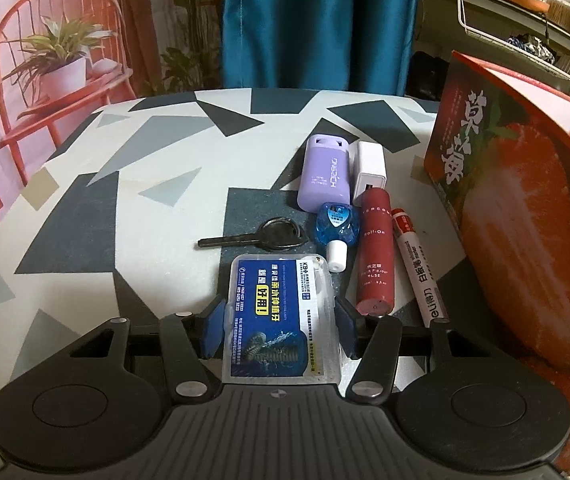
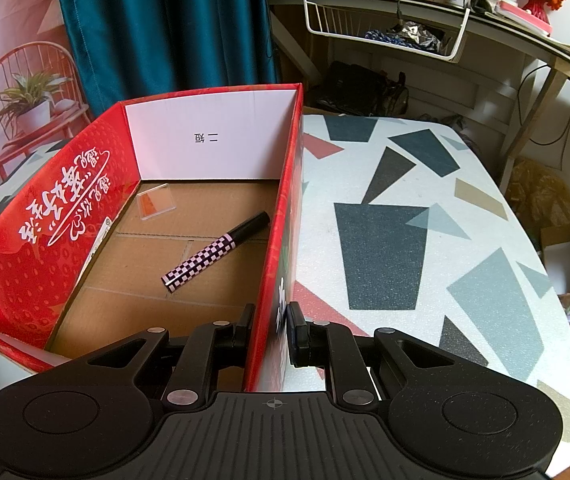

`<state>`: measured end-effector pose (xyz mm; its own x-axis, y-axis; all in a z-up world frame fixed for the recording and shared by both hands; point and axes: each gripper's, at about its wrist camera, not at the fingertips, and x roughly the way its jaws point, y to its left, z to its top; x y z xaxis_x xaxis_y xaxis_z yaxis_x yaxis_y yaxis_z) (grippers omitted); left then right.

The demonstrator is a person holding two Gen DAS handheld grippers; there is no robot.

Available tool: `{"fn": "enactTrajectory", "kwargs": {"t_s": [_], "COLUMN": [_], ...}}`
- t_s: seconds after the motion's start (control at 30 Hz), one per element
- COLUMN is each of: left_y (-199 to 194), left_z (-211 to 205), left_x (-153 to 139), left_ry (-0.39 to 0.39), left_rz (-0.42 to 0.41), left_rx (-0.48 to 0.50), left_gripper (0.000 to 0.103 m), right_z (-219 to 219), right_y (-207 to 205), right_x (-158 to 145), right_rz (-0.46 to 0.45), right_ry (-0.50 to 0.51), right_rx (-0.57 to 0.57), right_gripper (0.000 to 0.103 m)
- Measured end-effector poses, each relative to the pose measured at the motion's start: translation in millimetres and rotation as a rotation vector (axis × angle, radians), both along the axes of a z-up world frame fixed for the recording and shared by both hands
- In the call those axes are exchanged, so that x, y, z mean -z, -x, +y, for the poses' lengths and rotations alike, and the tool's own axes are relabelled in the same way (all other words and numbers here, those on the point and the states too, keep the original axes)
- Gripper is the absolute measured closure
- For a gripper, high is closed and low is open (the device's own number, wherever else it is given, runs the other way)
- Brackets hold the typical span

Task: Organize rigid objects
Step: 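Move the left tool to the blue-packaged card and grasp it, then carry the blue-packaged card into the red box and release it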

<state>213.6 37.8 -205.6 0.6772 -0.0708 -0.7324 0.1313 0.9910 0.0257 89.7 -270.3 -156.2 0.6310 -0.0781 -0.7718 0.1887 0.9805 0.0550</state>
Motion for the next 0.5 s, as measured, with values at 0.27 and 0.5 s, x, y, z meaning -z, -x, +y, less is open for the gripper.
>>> {"fn": "enactTrajectory", "kwargs": {"t_s": [0.27, 0.5], "left_y": [2.8, -3.1], "left_z": [-1.3, -22.7], "left_x": [-29.7, -76.4], "left_ry": [0.046, 0.040], "left_rz": [-0.058, -0.162], "left_rx": [0.021, 0.126], "left_gripper": [0.045, 0.045], "right_z": [-0.1, -0.1], "right_y": [0.0, 0.1], "right_x": [0.0, 0.0], "right_rz": [0.000, -0.001], "right_ry": [0.001, 0.000], "right_rx": [0.001, 0.001], "right_gripper": [0.089, 0.089]}}
